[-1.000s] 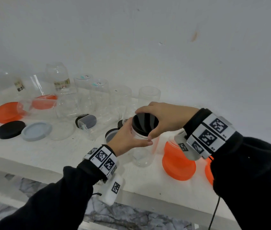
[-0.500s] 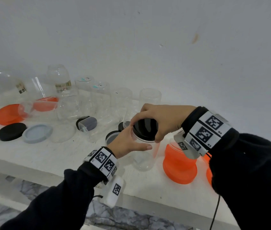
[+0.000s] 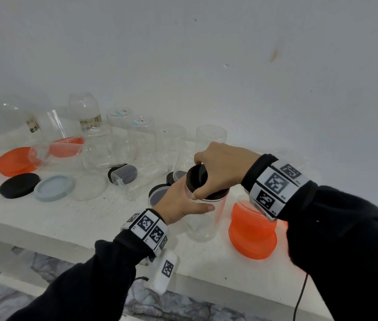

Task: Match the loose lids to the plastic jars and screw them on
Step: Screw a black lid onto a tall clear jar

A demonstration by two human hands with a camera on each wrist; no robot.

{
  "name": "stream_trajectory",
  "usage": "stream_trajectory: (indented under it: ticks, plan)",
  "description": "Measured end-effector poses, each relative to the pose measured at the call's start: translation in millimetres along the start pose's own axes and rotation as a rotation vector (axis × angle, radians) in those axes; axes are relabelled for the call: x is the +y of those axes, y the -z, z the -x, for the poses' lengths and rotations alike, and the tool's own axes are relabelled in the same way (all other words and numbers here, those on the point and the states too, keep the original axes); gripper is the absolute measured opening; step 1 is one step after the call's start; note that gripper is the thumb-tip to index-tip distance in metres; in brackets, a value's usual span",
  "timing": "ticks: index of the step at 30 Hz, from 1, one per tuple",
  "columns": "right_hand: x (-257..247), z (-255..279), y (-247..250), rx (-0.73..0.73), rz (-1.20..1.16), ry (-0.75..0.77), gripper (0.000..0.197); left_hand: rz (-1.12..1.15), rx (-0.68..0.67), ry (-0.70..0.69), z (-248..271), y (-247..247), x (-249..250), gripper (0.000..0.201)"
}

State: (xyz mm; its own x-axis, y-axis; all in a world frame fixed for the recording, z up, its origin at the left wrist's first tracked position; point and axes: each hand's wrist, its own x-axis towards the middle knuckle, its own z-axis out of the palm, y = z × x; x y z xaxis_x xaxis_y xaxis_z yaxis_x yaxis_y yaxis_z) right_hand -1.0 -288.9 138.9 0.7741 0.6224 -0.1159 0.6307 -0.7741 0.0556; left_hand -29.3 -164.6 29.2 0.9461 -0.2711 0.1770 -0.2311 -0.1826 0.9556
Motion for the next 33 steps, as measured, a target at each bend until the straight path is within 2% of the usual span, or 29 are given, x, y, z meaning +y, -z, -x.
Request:
stream_trajectory:
  ticks: [3,6,9,21,27,31,33]
  plan:
    - [-1.0,2.4,-3.1,0.033,0.031,-0.028,0.067,-0.007,-0.008,0.006,0.5,2.1,1.5,0.059]
    - [5.8,5.8,3.7,-0.131,0.024,-0.011,0.074,-0.044,-0.066,0.012,-2.7,7.5,5.7,0.063]
    - [7.1,6.9,9.4,-0.249,-0.090,0.131,0.077,-0.053,-0.117,0.011,-4.9,12.0,7.7,0.064]
    - [7.3,5.4,7.7,-0.071,-0.120,0.135,0.069,-0.075,-0.033,-0.010,-2.2,6.6,1.3,0.065]
    - [2.0,3.4,-1.6,0.044,-0.036,0.077,0.054,-0.065,-0.040,-0.018,-2.0,5.9,1.3,0.060]
    - [-5.5,2.4,-13.5,0.141,0.073,0.002,0.062,-0.037,-0.046,-0.008,-1.4,7.2,0.2,0.061]
    - [-6.7,4.0,-14.8,0.142,0.138,-0.040,0.068,-0.052,-0.057,0.002,-1.2,8.2,0.8,0.060]
